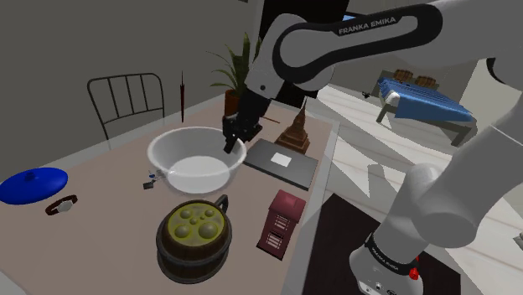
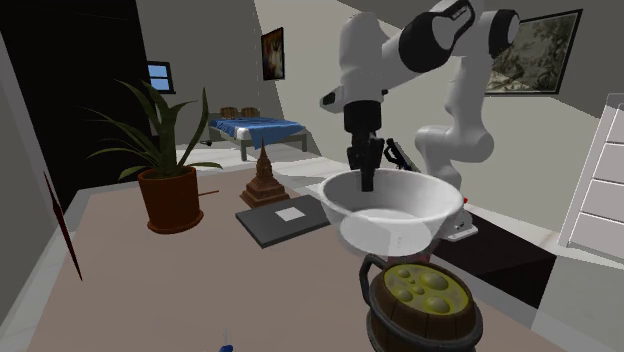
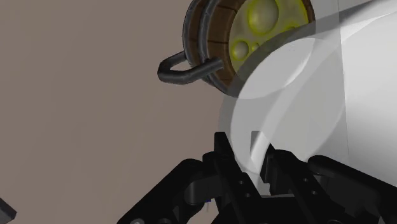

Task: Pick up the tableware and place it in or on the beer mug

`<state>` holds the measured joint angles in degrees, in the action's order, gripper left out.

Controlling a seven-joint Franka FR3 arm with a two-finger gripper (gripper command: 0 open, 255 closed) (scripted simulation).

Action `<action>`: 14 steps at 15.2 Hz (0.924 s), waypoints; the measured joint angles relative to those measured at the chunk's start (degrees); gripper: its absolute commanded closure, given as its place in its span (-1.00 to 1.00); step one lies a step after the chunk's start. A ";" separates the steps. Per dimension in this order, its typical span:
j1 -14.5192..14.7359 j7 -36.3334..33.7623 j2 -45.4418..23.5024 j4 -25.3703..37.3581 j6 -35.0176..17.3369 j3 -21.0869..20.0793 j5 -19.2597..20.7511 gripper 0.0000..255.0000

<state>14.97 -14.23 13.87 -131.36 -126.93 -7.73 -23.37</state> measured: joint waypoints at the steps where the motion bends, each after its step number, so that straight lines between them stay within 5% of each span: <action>1: 0.54 -0.91 1.79 -1.84 -0.39 -0.70 -0.35 1.00; 6: 2.36 -3.96 7.57 -7.45 -1.26 -3.02 -1.65 1.00; 14: 3.07 -1.95 5.16 -11.30 -7.34 -3.50 -3.46 1.00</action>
<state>18.03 -16.17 19.03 -142.66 -134.27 -11.23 -26.83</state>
